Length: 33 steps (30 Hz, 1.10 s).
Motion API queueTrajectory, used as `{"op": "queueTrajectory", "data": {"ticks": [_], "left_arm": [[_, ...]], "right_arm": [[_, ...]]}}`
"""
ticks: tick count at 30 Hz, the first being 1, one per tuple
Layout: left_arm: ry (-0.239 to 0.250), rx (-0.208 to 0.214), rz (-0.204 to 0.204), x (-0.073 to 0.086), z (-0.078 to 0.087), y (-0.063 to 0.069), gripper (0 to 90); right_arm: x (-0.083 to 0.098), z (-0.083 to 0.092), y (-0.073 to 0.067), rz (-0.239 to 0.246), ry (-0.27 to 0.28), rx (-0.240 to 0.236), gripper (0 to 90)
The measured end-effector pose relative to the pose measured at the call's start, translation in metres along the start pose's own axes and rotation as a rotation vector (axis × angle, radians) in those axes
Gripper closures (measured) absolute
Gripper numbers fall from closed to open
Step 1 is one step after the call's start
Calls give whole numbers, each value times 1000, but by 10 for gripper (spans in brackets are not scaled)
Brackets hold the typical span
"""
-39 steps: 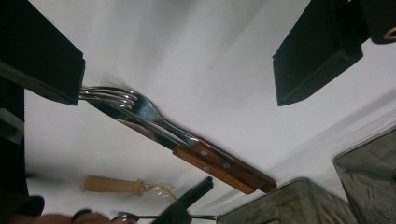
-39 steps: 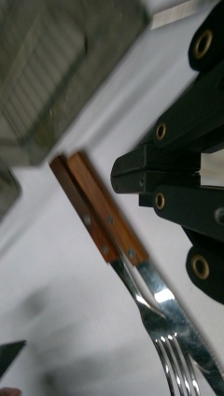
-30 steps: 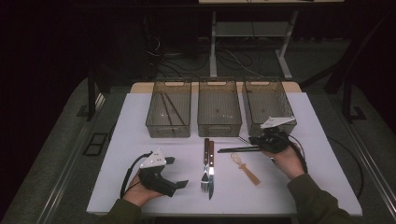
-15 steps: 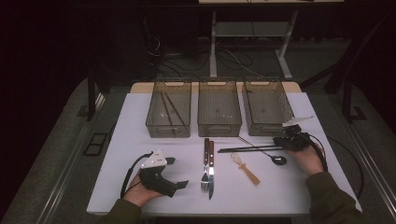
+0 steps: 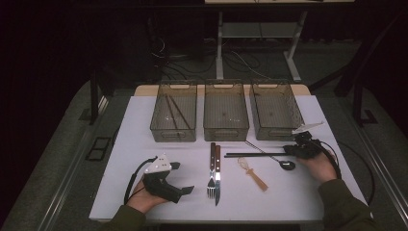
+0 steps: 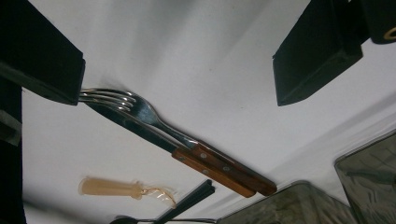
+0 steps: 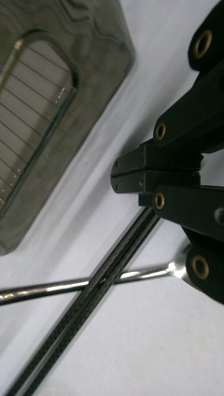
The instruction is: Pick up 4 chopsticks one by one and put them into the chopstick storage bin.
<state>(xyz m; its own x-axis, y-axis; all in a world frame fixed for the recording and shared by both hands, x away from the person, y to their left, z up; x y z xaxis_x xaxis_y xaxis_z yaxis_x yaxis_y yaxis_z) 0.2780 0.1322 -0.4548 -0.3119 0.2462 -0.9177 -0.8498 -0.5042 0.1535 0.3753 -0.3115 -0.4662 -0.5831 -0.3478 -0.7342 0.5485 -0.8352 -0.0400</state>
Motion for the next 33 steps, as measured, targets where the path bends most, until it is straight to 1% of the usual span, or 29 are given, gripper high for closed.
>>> {"op": "queueTrajectory", "data": {"ticks": [4, 9, 13, 21, 25, 27, 29, 31, 33], "left_arm": [[-3, -1, 0, 0, 0, 0, 9], [-1, -2, 0, 0, 0, 0, 9], [-1, -2, 0, 0, 0, 0, 9], [-1, -1, 0, 0, 0, 1, 9], [-2, -1, 1, 0, 0, 1, 9], [-3, 0, 0, 0, -1, 1, 9], [-3, 0, -1, 0, -1, 1, 9], [-4, 0, -1, 0, -1, 1, 9], [-4, -1, -1, 0, -1, 1, 9]], "right_arm": [[4, 4, -2, 4, -4, -15, 895], [6, 8, -7, 18, -14, -22, 896], [9, 10, -9, 18, -19, -32, 896], [10, 13, -11, 15, -23, -39, 896], [10, 13, -11, 22, -23, -38, 896], [8, 13, -11, 27, -1, -30, 895], [3, 16, -11, 18, 31, -36, 896], [-2, 17, -14, 12, 53, -52, 895], [-8, 17, -20, 19, 69, -78, 895]]}}
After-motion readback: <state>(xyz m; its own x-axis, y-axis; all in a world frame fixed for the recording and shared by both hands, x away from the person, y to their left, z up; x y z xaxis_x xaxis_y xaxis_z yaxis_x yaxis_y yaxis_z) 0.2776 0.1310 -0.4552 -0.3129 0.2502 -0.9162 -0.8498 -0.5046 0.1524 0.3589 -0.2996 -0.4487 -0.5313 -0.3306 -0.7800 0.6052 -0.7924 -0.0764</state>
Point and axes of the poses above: each handheld gripper's, and its own axes: z roughly backward along the jaws, x roughly out of its underside, y roughly to its right, the point moved 3 cm from there along -z, roughly forward along the jaws, and after that the axes turned 11 degrees about y, right-handed, at the moved point
